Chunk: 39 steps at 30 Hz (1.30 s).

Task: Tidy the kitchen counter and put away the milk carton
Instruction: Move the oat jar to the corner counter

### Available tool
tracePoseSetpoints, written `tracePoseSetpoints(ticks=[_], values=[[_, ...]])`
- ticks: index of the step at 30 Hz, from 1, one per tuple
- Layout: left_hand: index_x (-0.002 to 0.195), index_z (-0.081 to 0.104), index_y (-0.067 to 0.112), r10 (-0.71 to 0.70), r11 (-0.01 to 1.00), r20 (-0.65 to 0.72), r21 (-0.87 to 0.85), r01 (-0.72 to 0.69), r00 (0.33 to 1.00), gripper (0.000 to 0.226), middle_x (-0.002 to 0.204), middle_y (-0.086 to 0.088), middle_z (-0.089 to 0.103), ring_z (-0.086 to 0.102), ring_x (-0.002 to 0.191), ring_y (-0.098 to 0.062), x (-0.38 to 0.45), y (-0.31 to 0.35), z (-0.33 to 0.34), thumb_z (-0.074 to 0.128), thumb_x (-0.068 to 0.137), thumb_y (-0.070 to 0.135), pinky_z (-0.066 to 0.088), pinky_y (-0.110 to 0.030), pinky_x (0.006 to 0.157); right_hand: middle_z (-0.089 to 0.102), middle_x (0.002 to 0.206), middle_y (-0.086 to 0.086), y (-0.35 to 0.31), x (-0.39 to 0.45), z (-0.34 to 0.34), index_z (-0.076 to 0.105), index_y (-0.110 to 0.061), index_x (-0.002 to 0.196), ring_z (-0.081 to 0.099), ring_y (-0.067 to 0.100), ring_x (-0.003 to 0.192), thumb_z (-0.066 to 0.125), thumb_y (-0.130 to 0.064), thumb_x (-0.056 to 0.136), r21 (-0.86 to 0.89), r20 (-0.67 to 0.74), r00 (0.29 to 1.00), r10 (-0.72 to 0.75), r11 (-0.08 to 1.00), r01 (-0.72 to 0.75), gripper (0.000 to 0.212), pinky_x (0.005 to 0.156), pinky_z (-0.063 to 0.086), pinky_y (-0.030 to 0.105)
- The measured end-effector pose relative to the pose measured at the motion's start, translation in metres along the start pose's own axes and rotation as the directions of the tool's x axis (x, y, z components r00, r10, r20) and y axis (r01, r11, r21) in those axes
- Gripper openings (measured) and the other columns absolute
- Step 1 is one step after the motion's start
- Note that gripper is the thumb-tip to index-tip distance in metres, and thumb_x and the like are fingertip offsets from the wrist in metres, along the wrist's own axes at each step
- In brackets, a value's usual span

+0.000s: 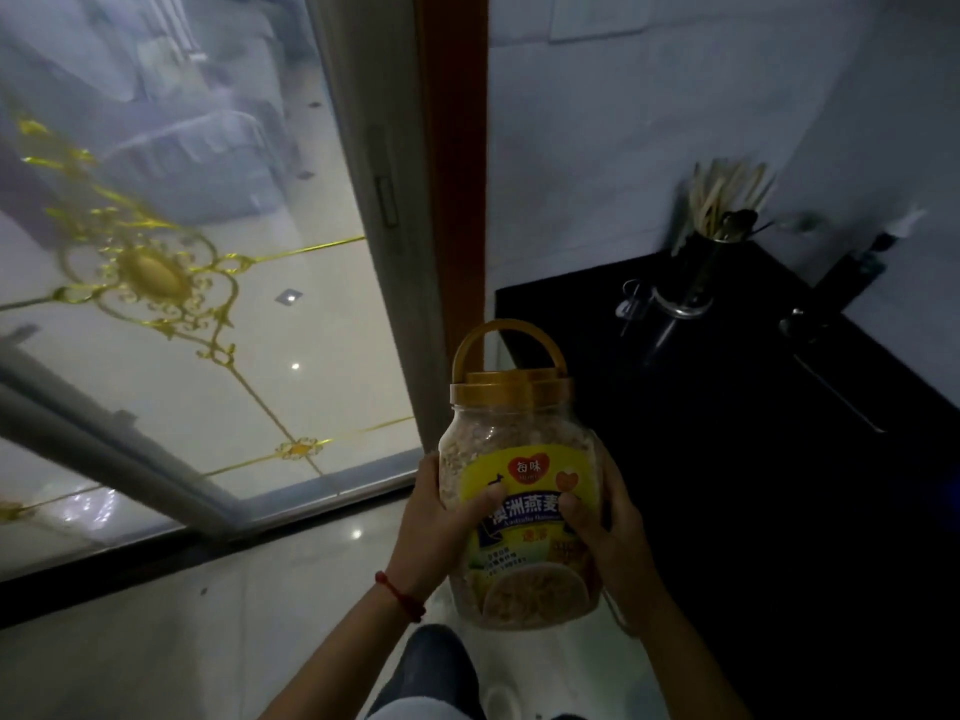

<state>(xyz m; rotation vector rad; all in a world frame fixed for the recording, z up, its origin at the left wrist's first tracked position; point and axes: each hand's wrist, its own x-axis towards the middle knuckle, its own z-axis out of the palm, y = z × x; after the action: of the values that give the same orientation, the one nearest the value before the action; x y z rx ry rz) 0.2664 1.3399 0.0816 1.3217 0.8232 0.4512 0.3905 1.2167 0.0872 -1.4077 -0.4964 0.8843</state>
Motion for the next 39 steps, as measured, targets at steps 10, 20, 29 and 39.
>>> tracePoseSetpoints(ticks=[10,20,29,39], values=[[0.122,0.038,0.026,-0.003,1.000,0.233,0.003,0.002,0.972,0.104,0.123,-0.012,0.057,0.063,0.107,-0.026,0.187,0.041,0.033,0.078,0.035,0.068,0.056,-0.044,0.086,0.059,0.116,-0.008,-0.047,0.150,-0.039,0.041,-0.041,0.124,0.067,0.001,0.093,0.081,-0.065,0.035,0.033,-0.168,0.984,-0.052,0.998,0.058,0.101,0.063,0.055,0.018],[0.132,0.035,0.020,-0.038,0.981,0.388,0.191,-0.040,0.921,0.109,0.126,-0.013,0.058,0.060,0.112,-0.028,0.301,0.054,0.055,0.087,0.041,0.052,0.050,-0.056,0.092,0.068,0.108,-0.023,-0.057,0.232,-0.085,0.048,-0.040,0.118,0.063,-0.004,0.103,0.086,-0.055,0.036,-0.011,-0.285,0.957,-0.061,0.998,0.061,0.092,0.073,0.054,0.014],[0.120,0.030,0.045,0.080,0.966,0.283,0.216,-0.145,0.956,0.104,0.124,0.023,0.044,0.048,0.114,0.006,0.319,0.045,0.082,0.078,0.031,0.069,0.046,-0.025,0.095,0.064,0.115,-0.027,-0.051,0.276,-0.116,0.046,-0.032,0.124,0.057,-0.003,0.113,0.084,-0.048,0.050,-0.069,-0.184,0.983,0.022,0.997,-0.035,0.084,0.086,0.049,0.013],[0.141,0.022,0.015,0.135,0.900,0.224,0.381,-0.214,0.965,0.128,0.138,0.004,0.037,0.039,0.127,-0.011,0.333,0.047,0.087,0.067,0.039,0.078,0.035,-0.003,0.098,0.050,0.137,0.005,-0.019,0.298,-0.127,0.040,-0.021,0.132,0.050,-0.005,0.120,0.070,0.004,0.074,-0.131,-0.232,0.973,-0.023,0.991,-0.007,0.070,0.093,0.045,0.010]])
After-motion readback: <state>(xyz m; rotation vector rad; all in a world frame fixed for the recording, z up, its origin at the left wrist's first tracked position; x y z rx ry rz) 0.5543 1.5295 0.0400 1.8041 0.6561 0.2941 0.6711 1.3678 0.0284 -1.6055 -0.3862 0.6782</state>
